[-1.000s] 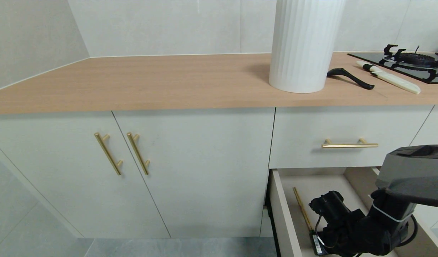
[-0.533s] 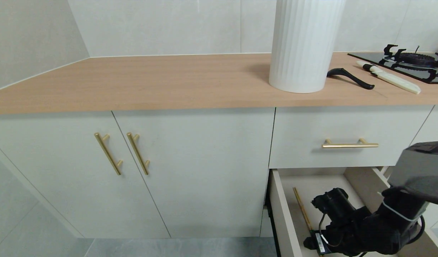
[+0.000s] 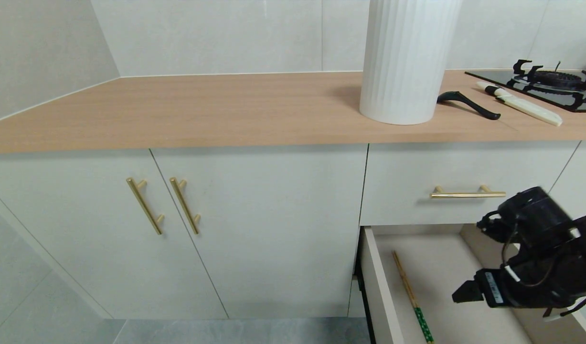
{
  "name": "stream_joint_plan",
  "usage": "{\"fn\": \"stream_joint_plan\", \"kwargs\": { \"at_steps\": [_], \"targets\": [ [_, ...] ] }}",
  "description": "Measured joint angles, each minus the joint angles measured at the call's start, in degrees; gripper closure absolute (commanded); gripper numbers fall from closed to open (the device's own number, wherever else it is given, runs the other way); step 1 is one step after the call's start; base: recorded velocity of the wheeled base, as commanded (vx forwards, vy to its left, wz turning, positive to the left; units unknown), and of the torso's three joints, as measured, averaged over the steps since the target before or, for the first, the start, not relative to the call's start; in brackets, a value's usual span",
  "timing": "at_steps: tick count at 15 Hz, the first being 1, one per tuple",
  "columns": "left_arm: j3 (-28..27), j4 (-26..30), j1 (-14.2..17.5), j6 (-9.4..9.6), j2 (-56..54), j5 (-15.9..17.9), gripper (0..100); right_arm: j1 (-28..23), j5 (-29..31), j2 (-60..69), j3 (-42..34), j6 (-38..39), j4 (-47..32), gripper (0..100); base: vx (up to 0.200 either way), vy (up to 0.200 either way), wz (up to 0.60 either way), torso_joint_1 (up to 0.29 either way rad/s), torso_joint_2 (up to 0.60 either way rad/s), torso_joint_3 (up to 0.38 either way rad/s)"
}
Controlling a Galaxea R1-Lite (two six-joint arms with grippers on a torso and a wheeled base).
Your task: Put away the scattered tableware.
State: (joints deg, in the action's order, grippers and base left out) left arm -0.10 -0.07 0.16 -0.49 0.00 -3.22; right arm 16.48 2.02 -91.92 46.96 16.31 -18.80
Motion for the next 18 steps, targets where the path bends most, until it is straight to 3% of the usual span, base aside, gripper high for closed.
{"fn": "stream_joint_plan", "kwargs": {
  "at_steps": [7,15,18],
  "targets": [
    [0.0,0.0,0.0,-0.02,0.0,0.0,0,-15.6,-8.8,13.2,2.5,-13.8,-2.8,0,0.0,0.0,0.0,0.0,0.0,0.0],
    [0.0,0.0,0.0,0.0,0.0,0.0,0,-17.4,-9.0,21.7,2.6,-16.3,-3.0,0,0.0,0.0,0.0,0.0,0.0,0.0],
    [0.0,0.0,0.0,0.0,0.0,0.0,0,-17.3,-9.1,22.9,2.5,-16.3,-3.0,0,0.0,0.0,0.0,0.054,-0.23,-0.217]
  ]
}}
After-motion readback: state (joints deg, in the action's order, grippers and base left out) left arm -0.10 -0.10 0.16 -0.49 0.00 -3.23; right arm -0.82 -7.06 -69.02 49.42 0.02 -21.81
